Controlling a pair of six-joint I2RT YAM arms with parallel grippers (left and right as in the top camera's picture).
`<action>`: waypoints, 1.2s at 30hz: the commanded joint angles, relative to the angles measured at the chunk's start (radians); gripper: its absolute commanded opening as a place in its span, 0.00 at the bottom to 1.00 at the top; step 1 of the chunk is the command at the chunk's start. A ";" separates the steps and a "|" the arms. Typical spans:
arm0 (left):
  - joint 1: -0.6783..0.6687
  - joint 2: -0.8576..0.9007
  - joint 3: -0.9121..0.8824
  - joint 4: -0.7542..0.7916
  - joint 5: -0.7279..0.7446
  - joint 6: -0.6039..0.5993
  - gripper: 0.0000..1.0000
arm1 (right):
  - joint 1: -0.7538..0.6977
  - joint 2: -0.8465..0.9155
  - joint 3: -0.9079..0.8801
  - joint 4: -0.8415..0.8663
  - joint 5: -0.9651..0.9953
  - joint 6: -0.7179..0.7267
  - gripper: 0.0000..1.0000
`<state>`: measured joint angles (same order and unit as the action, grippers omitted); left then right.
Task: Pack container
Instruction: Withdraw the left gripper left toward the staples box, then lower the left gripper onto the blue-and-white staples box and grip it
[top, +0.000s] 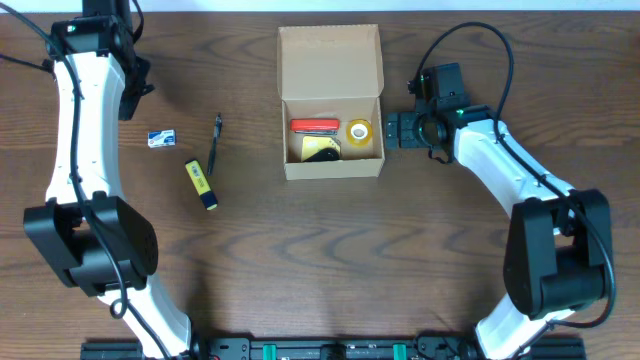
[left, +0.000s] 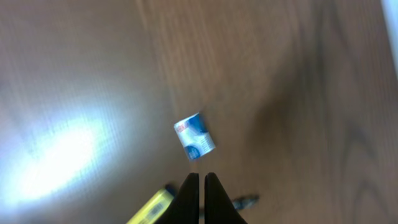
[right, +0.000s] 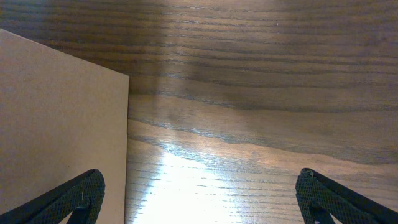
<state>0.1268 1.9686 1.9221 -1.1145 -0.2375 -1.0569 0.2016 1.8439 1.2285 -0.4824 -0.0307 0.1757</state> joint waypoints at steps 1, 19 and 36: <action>0.008 -0.005 -0.073 0.065 0.011 -0.107 0.06 | -0.005 0.000 0.001 -0.001 -0.003 0.010 0.99; 0.035 0.017 -0.311 0.210 0.170 -0.568 0.51 | -0.005 0.000 0.001 -0.001 -0.003 0.010 0.99; 0.107 0.170 -0.330 0.286 0.366 -0.562 0.46 | -0.005 0.000 0.001 -0.001 -0.003 0.010 0.99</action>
<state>0.2291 2.1212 1.5974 -0.8284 0.1081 -1.6161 0.2020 1.8439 1.2285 -0.4824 -0.0307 0.1757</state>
